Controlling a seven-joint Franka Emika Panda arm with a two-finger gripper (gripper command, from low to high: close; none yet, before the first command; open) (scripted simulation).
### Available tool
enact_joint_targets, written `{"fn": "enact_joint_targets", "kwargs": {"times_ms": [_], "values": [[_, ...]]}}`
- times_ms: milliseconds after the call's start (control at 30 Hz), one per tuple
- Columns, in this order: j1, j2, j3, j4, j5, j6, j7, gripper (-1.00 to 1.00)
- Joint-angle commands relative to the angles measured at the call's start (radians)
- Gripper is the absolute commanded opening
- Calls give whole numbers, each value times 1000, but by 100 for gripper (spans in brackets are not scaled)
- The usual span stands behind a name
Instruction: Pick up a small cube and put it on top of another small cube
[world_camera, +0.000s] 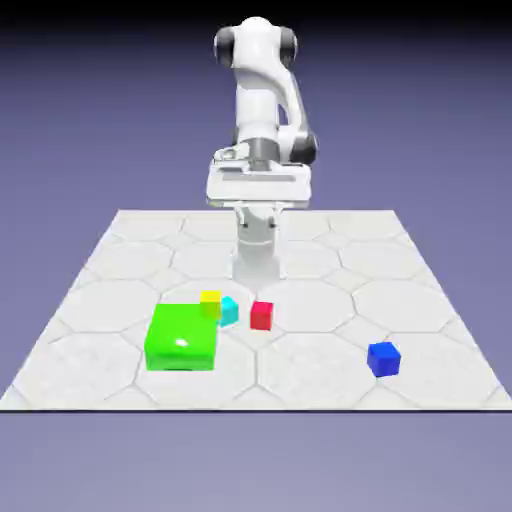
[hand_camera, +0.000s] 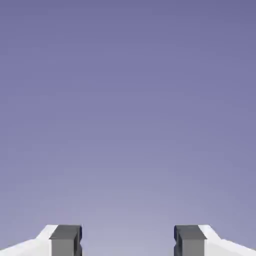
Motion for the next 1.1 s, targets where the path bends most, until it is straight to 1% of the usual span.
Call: {"fn": "enact_joint_targets", "kwargs": {"times_ms": [0, 1067], "values": [[13, 33, -8, 16, 44, -36, 11, 0], [443, 1095, -274, 538, 1435, -1186, 375, 0]]}}
